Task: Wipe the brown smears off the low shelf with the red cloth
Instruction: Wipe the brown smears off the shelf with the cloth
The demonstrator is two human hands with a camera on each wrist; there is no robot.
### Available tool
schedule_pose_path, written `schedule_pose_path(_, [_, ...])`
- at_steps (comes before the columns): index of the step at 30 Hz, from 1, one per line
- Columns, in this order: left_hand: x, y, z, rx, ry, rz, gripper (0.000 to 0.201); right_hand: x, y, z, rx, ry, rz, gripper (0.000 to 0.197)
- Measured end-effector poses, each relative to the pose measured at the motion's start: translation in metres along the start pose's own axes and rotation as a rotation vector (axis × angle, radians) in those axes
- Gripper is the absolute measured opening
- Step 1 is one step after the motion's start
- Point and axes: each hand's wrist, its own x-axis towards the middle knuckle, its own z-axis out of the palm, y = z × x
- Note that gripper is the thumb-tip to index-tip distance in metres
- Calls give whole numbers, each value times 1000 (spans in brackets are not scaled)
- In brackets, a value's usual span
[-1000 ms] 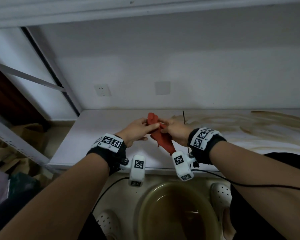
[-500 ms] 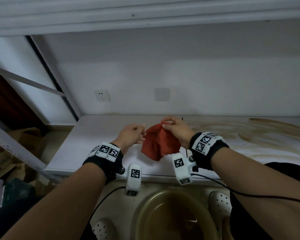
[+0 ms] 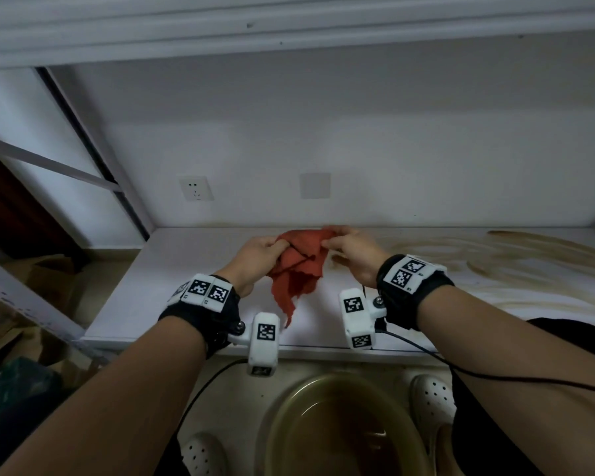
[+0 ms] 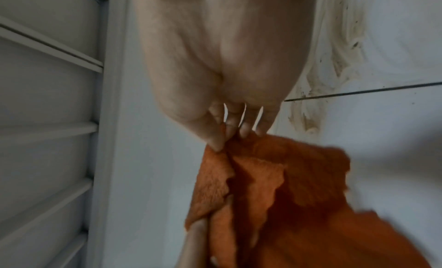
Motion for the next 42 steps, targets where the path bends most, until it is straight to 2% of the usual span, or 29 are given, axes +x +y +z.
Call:
schedule_pose_path(2, [1,4,1,-59,-13,-19,27,-2,4,1,-76,-43,12,35])
schedule_pose_path(6, [1,13,-2,-233,-37,-105,31,-6,8,7,-142,-149,32,72])
schedule_pose_path(9, [3,18,-7,-352,-14,-153,37,-2,16,6,-314,-242,65,86])
schedule_pose_path(10, [5,18,-9,-384,23,-166,39,1,20,4,-399,-271,62,76])
schedule_pose_path(12, [7,18,-12,-459,130,-196,37,5,28,0,-502,-262,29,33])
schedule_pose_path(13, [8,17,-15,-474,173,-214,36,6,31,-2,-492,-235,19,13])
schedule_pose_path(14, [8,15,-18,-475,194,-231,38,4,31,-3,-453,-210,9,5])
schedule_pose_path(17, [8,7,-24,-474,209,-275,48,-3,26,-3,-320,-205,22,13])
schedule_pose_path(18, [8,5,-26,-476,210,-290,50,-6,24,-2,-309,-220,44,21])
schedule_pose_path(20, [5,4,-26,-502,202,-295,48,-10,20,-1,-297,-278,101,39])
schedule_pose_path(23, [4,6,-22,-525,171,-290,45,-11,20,2,-270,-352,137,43])
schedule_pose_path(25, [2,8,-19,-512,122,-301,40,-11,23,5,-343,-322,105,26])
schedule_pose_path(26, [0,9,-19,-501,60,-309,36,-11,24,5,-356,-309,100,19])
schedule_pose_path(28, [-4,9,-20,-446,-121,-302,28,-9,26,4,-340,-288,117,18])
schedule_pose_path(30, [-6,6,-25,-368,-277,-298,34,-8,24,1,-256,-225,126,17])
schedule_pose_path(32, [-5,2,-31,-309,-343,-323,47,-6,22,-8,-192,-77,105,19])
schedule_pose_path(34, [-5,-2,-34,-275,-335,-351,49,-3,21,-24,-237,77,70,26])
schedule_pose_path(37, [-7,-9,-31,-201,-305,-401,44,-3,24,-48,-298,194,92,29])
schedule_pose_path(41, [-8,-18,-23,-54,-205,-433,47,-10,31,-73,-373,269,136,8])
schedule_pose_path(42, [-6,-22,-21,-32,-194,-429,46,-12,33,-79,-380,270,151,9])
